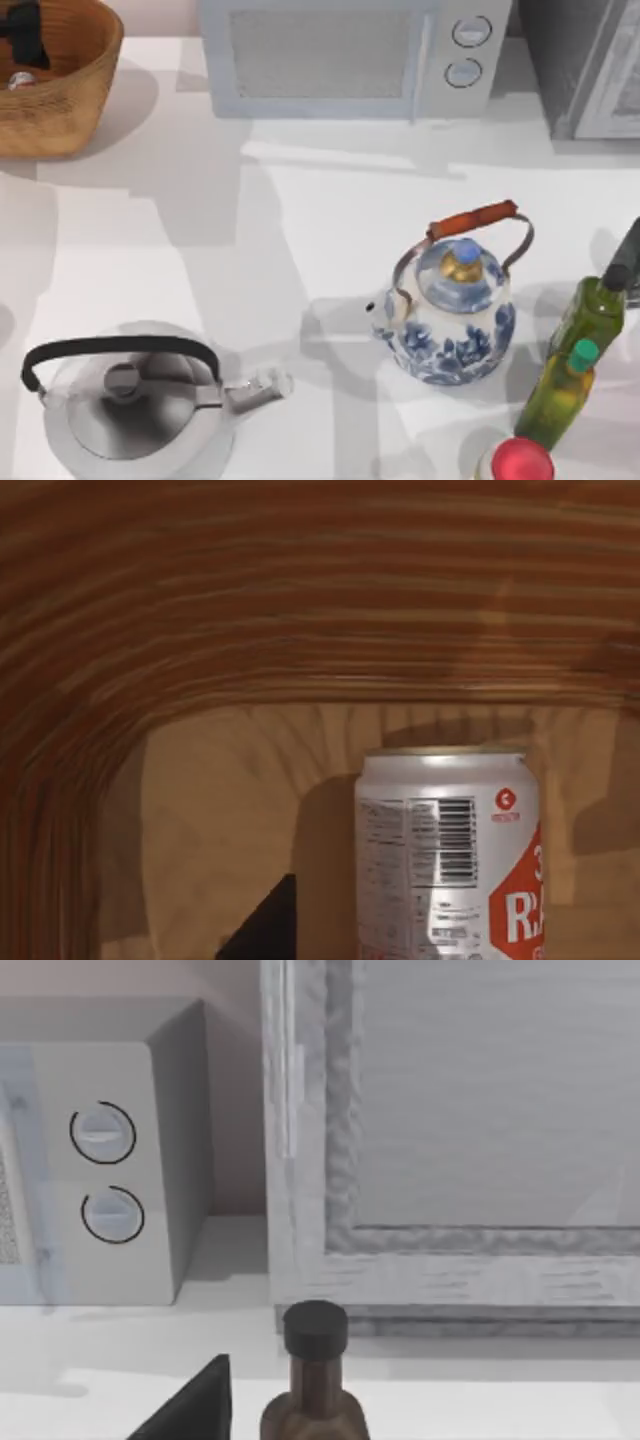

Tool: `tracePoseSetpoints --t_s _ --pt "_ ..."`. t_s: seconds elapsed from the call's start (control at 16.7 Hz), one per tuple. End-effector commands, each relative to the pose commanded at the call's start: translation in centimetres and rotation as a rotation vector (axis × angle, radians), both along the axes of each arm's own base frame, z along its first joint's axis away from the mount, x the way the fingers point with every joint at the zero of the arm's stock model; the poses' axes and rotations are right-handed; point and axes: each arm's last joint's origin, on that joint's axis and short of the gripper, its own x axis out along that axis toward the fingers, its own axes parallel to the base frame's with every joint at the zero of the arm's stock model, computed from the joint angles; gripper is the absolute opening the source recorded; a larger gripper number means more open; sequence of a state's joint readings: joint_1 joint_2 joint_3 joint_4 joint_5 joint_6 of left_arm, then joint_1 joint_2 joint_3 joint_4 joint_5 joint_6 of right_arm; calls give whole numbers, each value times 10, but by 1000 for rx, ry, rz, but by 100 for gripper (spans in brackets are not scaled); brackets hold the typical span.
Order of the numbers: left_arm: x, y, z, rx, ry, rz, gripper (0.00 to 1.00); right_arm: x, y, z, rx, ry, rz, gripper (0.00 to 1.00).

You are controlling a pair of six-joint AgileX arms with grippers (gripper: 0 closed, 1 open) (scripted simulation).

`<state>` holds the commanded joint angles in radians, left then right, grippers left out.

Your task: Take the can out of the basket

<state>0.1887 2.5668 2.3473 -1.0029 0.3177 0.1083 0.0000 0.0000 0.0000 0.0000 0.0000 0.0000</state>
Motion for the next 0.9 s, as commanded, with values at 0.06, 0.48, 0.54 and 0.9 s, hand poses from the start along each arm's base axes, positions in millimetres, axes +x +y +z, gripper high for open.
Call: tracePoseSetpoints --t_s 0.06,0.48,0.54,0.9 --pt "2 -1 -5 0 0 0 100 0 0 0 0 0 0 100" --pt "11 -7 -31 0 0 0 100 0 0 0 0 0 0 100" --pt "12 -7 -33 0 0 0 100 0 0 0 0 0 0 100" --pt "12 -8 -35 0 0 0 100 0 0 0 0 0 0 100"
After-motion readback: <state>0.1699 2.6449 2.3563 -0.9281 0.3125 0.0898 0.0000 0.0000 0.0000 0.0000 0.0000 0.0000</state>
